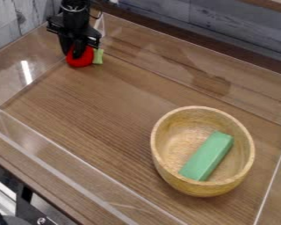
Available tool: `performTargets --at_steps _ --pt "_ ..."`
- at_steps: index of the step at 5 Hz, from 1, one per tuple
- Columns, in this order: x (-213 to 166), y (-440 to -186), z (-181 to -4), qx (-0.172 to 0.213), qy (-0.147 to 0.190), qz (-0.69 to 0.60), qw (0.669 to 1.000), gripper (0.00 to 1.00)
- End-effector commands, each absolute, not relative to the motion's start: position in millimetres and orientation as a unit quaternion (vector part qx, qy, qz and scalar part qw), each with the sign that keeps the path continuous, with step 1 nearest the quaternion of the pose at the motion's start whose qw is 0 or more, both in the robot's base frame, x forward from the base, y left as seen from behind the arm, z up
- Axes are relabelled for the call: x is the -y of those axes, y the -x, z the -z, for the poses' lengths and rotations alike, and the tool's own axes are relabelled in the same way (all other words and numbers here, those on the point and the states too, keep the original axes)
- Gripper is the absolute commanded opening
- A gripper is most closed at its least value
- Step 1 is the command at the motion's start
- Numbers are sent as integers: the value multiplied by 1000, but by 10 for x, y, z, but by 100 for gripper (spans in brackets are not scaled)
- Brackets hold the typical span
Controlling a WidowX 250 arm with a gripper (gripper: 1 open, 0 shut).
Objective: Move the red object to the left side of the table
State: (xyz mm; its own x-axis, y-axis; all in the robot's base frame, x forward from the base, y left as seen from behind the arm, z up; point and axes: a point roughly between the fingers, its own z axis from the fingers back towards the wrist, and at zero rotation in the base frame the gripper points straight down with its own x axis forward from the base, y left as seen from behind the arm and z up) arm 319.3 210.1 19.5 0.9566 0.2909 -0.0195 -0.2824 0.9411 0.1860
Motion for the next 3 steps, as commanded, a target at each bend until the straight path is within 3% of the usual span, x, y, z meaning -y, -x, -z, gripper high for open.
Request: performTargets --at_steps 1,3 --pt "-2030 -3040 -116 -58 -85 -145 984 0" --pt "-1998 -2980 -97 -72 -87 -147 983 0"
